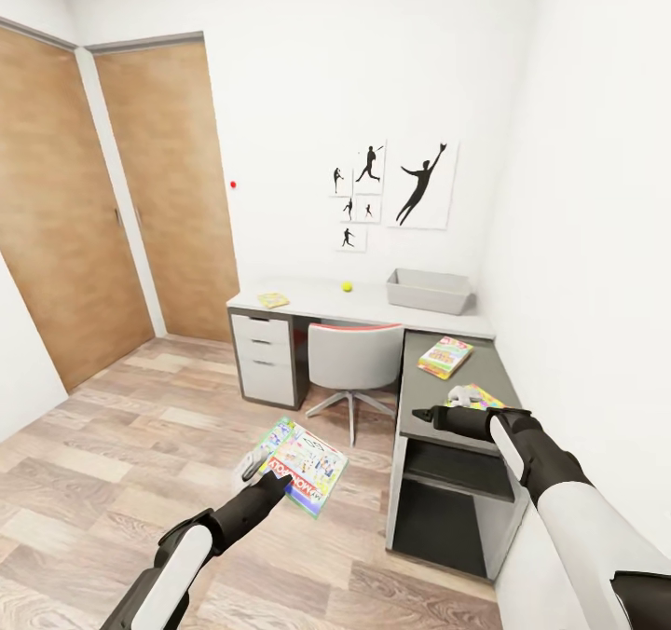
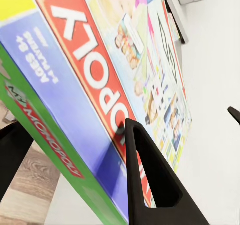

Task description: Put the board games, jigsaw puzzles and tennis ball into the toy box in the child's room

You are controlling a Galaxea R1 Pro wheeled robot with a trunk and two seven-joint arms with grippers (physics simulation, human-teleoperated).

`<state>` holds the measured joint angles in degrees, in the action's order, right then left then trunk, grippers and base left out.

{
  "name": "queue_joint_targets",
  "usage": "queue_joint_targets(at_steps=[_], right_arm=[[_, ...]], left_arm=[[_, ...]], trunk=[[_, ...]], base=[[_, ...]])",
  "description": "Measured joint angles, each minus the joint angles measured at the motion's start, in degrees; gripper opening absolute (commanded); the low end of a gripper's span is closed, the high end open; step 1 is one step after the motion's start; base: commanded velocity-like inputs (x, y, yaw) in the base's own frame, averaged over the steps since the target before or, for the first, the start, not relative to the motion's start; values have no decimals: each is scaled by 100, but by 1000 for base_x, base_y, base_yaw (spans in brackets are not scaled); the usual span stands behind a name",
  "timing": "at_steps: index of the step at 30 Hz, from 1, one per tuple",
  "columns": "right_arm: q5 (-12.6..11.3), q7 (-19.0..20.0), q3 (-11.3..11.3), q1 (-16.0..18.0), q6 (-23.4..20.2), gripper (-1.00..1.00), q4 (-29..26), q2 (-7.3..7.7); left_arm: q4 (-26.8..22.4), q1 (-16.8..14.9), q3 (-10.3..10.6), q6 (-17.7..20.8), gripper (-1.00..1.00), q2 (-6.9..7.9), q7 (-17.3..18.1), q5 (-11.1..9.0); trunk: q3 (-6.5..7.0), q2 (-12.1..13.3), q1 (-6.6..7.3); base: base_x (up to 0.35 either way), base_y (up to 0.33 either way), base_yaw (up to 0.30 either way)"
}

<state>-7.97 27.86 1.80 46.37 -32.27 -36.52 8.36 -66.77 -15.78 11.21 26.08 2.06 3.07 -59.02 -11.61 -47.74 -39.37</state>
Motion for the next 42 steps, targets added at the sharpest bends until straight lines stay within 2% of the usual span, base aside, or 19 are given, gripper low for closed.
queue_joint_targets(at_steps=[24,34,42], right_arm=[[1,-2,1,-17,-4,100,-161,0],[4,-5,9,-17,-10,100,-242,7],[2,-8,21,-18,-17,100,-336,8]], left_arm=[[1,0,8,-3,-100,1,3,26],[2,1,9,-4,-100,-5,4,39],[0,0,8,-3,-100,0,6,16]], trunk=[[0,0,1],[0,0,1],[0,0,-2]], base=[[319,-1,0],[326,-96,0],[178,-68,0]])
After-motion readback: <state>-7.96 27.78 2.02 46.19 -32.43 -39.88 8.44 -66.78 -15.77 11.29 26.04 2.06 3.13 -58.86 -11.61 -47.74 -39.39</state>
